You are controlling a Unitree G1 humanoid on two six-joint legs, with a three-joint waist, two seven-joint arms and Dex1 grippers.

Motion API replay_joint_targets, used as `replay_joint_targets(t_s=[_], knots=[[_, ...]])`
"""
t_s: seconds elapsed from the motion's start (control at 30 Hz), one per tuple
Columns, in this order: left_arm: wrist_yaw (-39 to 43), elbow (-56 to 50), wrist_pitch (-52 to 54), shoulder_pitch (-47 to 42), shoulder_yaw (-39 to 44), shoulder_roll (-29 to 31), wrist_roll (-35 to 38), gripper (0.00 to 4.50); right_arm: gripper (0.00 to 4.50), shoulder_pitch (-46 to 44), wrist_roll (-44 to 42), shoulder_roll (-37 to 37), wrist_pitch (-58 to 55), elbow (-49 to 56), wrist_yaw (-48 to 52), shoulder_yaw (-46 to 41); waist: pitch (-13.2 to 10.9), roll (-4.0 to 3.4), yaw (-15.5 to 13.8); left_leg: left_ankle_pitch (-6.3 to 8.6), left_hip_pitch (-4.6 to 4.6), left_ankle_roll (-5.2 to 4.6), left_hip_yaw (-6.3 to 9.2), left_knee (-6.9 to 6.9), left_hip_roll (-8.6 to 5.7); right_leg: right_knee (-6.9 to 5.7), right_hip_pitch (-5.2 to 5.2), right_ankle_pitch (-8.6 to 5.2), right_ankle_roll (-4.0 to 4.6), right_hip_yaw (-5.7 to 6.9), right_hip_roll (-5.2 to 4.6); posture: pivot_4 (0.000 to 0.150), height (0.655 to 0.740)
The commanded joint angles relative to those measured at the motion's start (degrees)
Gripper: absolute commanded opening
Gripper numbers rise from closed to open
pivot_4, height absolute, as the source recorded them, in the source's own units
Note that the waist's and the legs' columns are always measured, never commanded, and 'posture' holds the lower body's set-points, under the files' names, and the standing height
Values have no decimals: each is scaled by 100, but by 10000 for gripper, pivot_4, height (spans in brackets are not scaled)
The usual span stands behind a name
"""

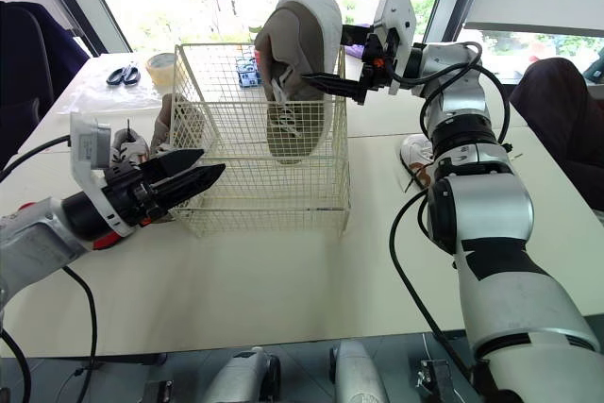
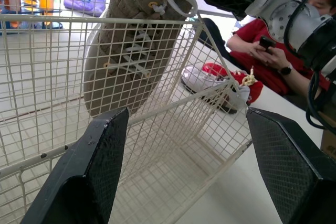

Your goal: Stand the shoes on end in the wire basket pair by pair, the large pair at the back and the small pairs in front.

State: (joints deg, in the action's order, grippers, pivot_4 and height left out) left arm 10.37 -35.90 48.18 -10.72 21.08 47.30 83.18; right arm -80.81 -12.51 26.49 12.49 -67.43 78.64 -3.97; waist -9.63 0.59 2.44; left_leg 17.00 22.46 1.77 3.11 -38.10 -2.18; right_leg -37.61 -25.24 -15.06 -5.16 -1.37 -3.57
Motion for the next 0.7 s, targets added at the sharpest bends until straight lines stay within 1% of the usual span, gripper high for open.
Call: replay_joint_targets(t_s=[0.03,0.13,0.2,0.33,0.53,0.63,0.7], knots=[[145,52,-70,-82,7,85,-55,36229,44869,-208,-184,325,-225,596,262,-214,0,0,-19,0,1,0,0,0,-1,0,0,0,0,0,-1,1500,7400],[233,145,-33,-77,13,100,-67,36229,44869,-142,-220,499,-627,1053,651,-119,0,-1,-30,0,2,0,0,-1,-1,3,0,0,0,0,-2,1500,7400],[292,203,-21,-84,5,100,-100,36229,44869,-105,-255,593,-868,1332,724,-130,-1,-1,-27,0,3,-1,1,0,-1,3,0,0,0,1,-1,1500,7400],[404,309,13,-139,-21,96,-129,36229,44869,18,-246,626,-1004,1690,728,-96,0,-1,3,0,1,0,1,0,0,2,0,0,0,1,0,1500,7400],[474,386,24,-208,-80,70,-263,36229,44869,201,58,739,-690,1611,528,47,0,-1,1,0,-1,-1,-1,0,0,0,0,0,0,0,0,1500,7400],[455,409,5,-155,83,118,-191,36229,44869,212,127,983,-883,1588,554,55,0,-1,-6,0,0,-1,0,0,1,0,-1,0,0,0,0,1500,7400],[217,676,12,-209,590,319,126,36229,44869,386,222,1514,-1079,1904,269,-67,-1,0,-28,0,0,-1,-1,0,0,1,-1,0,0,0,-1,1500,7400]])
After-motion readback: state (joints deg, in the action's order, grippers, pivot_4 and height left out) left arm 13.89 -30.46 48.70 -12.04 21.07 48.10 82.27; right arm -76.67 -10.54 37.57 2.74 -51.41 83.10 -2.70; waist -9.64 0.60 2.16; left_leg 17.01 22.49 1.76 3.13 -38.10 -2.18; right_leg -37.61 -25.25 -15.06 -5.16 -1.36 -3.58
